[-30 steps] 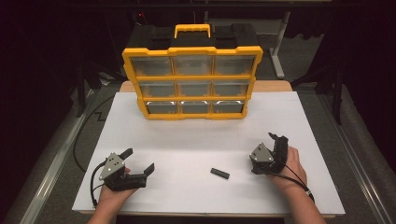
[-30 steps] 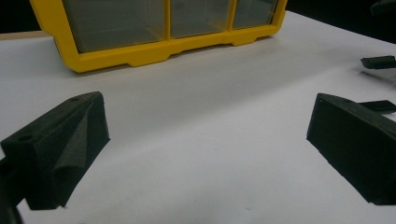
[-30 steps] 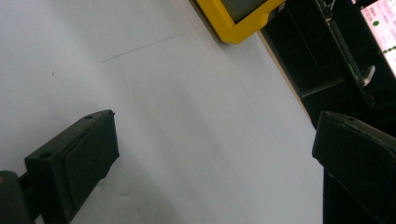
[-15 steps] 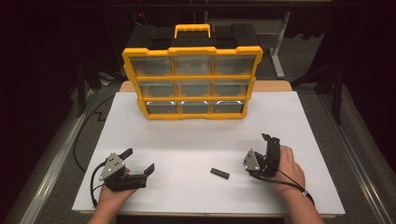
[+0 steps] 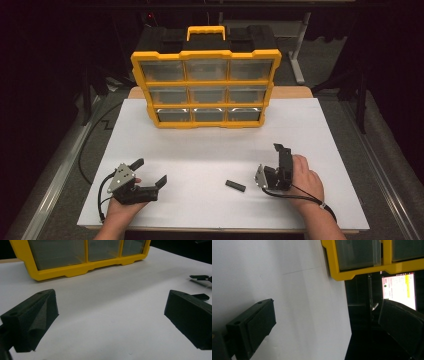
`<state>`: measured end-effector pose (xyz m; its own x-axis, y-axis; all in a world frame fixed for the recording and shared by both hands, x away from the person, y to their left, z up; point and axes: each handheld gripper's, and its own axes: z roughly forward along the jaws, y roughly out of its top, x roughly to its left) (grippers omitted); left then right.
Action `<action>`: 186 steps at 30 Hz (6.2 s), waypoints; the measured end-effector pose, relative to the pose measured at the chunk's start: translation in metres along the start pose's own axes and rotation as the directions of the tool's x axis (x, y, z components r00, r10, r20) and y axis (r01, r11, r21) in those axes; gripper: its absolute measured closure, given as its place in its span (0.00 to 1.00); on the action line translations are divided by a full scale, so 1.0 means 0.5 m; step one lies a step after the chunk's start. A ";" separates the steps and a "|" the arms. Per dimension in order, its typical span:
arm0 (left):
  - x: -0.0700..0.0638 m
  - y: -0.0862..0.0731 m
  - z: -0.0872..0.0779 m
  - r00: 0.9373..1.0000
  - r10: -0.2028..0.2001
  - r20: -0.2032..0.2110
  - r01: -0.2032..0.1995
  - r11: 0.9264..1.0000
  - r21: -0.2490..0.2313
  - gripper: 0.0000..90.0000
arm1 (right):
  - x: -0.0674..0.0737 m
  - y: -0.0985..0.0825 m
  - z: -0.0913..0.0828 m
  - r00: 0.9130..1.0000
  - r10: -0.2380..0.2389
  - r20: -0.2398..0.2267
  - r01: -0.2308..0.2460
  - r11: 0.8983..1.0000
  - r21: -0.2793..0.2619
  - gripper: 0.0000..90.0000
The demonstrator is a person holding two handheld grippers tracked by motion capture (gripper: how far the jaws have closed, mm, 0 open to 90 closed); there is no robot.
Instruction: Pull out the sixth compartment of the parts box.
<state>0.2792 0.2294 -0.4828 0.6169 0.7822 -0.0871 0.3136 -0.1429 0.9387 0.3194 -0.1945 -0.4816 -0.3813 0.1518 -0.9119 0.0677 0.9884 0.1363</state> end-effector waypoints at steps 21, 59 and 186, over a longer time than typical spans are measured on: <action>-0.007 0.001 0.020 0.998 0.056 -0.006 -0.056 0.998 0.014 0.00 | 0.000 0.050 0.049 0.998 -0.026 0.050 0.027 1.000 -0.006 0.20; -0.014 -0.001 0.026 0.996 0.087 0.011 -0.087 0.996 0.009 0.00 | -0.164 0.153 0.083 0.968 -0.002 0.252 0.013 0.999 -0.040 0.60; -0.014 -0.001 0.019 0.997 0.072 0.031 -0.073 0.997 0.005 0.00 | -0.231 0.186 0.024 0.947 -0.163 0.276 0.158 0.987 0.041 0.87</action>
<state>0.2815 0.2182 -0.4855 0.6600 0.7507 -0.0292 0.2717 -0.2023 0.9409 0.3809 -0.1200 -0.3683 -0.1173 -0.0198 -0.9929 0.0447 0.9987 -0.0252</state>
